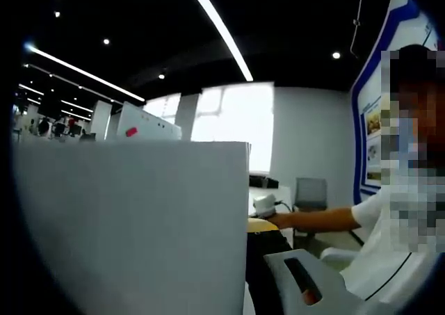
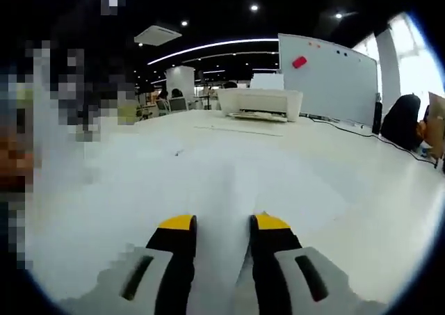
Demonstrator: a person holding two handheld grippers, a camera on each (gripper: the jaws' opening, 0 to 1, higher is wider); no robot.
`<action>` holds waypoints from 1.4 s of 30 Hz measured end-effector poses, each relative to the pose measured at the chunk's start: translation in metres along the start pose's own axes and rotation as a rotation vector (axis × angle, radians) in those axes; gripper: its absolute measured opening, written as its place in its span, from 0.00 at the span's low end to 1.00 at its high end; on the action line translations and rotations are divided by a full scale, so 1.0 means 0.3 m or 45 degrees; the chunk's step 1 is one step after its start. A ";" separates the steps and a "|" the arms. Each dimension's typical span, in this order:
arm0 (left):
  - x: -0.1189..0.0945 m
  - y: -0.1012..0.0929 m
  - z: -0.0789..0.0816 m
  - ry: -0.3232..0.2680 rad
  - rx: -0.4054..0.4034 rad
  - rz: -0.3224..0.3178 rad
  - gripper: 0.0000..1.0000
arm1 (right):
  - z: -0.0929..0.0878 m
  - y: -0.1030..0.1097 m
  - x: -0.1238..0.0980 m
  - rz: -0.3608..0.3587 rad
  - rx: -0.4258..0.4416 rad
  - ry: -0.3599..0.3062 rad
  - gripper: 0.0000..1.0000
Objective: Organize the stack of printing papers by aligning and flattening the scattered papers on the table
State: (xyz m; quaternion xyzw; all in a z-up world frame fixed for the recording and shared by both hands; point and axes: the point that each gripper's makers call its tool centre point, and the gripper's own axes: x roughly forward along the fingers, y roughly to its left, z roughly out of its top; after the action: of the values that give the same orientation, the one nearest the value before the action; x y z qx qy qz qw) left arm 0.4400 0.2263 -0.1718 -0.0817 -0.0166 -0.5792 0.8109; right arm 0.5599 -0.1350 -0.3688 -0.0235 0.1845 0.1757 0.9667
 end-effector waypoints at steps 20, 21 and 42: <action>-0.003 0.002 0.005 -0.005 0.007 0.004 0.06 | 0.079 0.044 -0.052 0.053 0.042 -0.151 0.04; -0.003 0.002 0.005 -0.006 0.005 0.005 0.06 | 0.094 0.041 -0.055 0.054 0.055 -0.174 0.04; 0.004 0.016 0.003 0.005 0.003 0.014 0.06 | 0.178 0.062 -0.085 0.104 0.106 -0.229 0.01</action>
State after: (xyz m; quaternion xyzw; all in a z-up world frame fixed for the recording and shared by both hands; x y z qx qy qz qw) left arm 0.4449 0.2269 -0.1714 -0.0796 -0.0154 -0.5747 0.8143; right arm 0.5499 -0.1202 -0.3092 0.0401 0.1049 0.2085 0.9716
